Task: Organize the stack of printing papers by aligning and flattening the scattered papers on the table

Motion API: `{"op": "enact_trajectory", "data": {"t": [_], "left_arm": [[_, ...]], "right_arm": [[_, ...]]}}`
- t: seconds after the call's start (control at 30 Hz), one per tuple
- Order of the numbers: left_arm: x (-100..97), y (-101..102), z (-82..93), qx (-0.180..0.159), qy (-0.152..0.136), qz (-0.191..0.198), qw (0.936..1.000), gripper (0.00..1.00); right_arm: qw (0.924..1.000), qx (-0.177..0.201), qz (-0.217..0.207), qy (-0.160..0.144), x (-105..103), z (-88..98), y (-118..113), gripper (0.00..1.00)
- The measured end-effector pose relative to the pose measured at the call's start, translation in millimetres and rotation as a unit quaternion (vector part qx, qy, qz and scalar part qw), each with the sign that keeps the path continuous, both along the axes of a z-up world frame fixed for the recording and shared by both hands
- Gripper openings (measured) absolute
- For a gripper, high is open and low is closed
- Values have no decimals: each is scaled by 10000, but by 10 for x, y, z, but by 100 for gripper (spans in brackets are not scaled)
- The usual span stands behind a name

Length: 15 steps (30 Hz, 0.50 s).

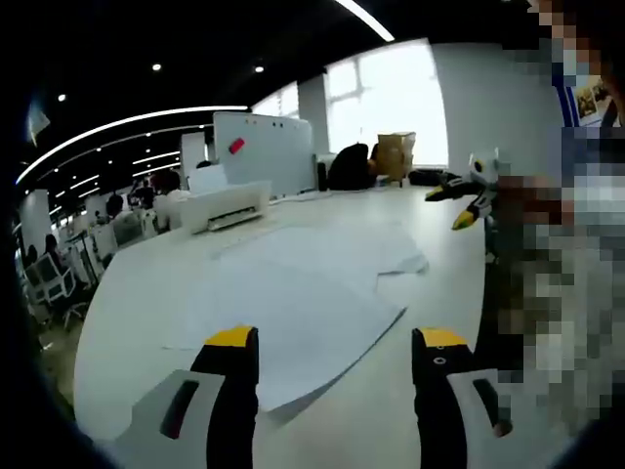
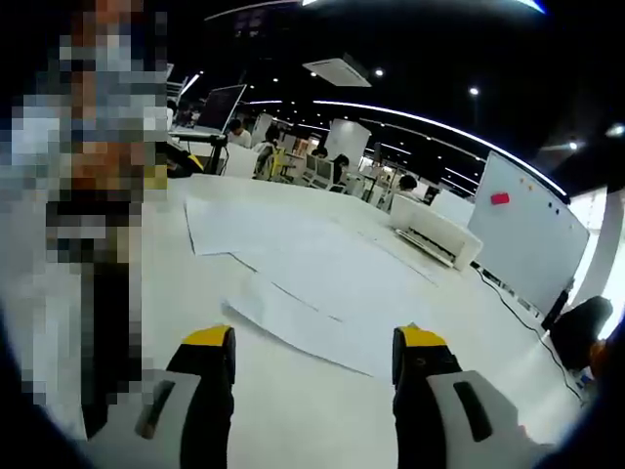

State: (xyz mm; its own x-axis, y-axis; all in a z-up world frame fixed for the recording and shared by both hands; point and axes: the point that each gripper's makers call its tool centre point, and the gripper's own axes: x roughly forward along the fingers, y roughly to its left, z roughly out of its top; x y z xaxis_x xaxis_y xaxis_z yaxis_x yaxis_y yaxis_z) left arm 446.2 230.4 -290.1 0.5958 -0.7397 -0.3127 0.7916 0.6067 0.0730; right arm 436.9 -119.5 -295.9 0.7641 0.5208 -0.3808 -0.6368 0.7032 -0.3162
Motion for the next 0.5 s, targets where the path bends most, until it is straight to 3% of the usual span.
{"op": "enact_trajectory", "data": {"t": [0.3,0.4,0.5], "left_arm": [[8,-2,40,-82,-34,8,10000,66],[27,3,139,-411,-46,56,9991,66],[41,28,210,-509,-109,104,9986,66]], "right_arm": [[10000,-10,-20,5,-5,-8,-16,60],[10000,-10,-33,-4,-2,-6,-21,60],[10000,-14,-61,-20,13,2,-30,60]]}}
